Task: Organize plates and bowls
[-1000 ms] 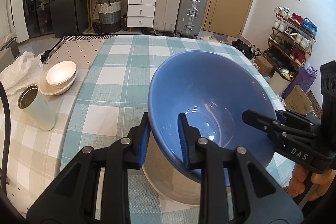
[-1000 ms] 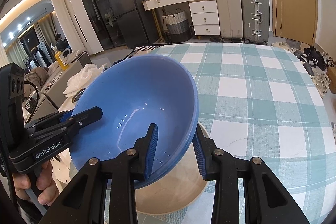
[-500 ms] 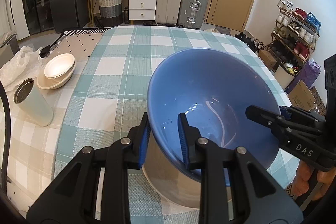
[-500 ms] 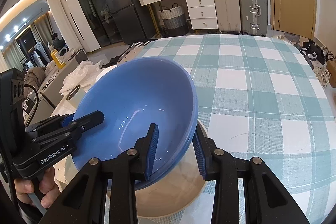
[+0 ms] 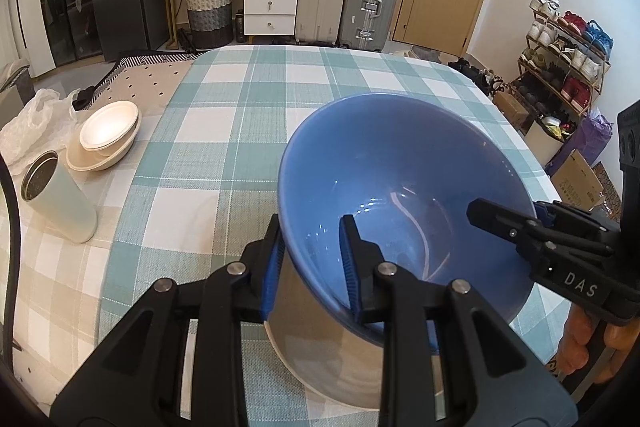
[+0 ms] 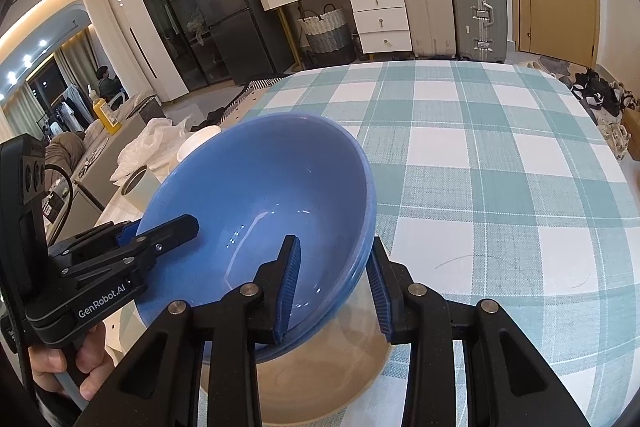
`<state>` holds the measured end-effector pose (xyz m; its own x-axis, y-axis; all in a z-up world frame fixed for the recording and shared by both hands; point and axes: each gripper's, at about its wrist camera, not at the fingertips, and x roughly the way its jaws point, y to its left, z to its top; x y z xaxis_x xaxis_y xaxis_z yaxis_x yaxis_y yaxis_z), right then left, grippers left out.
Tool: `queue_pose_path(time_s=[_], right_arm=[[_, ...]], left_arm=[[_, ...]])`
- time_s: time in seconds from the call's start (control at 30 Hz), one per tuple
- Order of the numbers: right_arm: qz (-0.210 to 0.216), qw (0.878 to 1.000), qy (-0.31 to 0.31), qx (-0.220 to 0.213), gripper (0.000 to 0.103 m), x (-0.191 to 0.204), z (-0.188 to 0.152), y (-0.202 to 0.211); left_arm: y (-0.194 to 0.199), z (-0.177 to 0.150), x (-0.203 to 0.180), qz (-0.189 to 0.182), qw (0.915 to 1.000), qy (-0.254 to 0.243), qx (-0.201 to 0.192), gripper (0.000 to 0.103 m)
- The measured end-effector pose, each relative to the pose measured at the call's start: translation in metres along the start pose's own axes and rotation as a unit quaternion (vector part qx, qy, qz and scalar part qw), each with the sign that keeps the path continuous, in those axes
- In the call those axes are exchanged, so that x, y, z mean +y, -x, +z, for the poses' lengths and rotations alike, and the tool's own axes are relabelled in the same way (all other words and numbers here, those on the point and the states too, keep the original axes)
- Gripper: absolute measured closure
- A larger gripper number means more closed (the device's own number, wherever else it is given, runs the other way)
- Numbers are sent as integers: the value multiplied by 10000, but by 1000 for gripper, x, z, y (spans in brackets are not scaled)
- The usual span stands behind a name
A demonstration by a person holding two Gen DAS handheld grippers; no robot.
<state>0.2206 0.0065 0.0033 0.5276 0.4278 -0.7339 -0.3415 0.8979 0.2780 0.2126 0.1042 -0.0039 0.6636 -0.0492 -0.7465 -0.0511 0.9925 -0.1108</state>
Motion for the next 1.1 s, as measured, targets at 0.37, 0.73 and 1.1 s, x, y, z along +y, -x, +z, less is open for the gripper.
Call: queue_pose_path(time_s=[0.37, 0.73, 1.1], right_arm=[[-108, 9998, 95, -136, 47, -2, 0, 4], [-151, 9941, 689, -818, 1, -5, -16, 47], [212, 9832, 1152, -1403, 0, 14, -36, 88]], left_arm=[[0, -4, 4, 100, 9999, 8, -141, 46], [52, -19, 17, -9, 9946, -63, -1034, 2], [91, -56, 14, 38, 9872, -234, -1575, 2]])
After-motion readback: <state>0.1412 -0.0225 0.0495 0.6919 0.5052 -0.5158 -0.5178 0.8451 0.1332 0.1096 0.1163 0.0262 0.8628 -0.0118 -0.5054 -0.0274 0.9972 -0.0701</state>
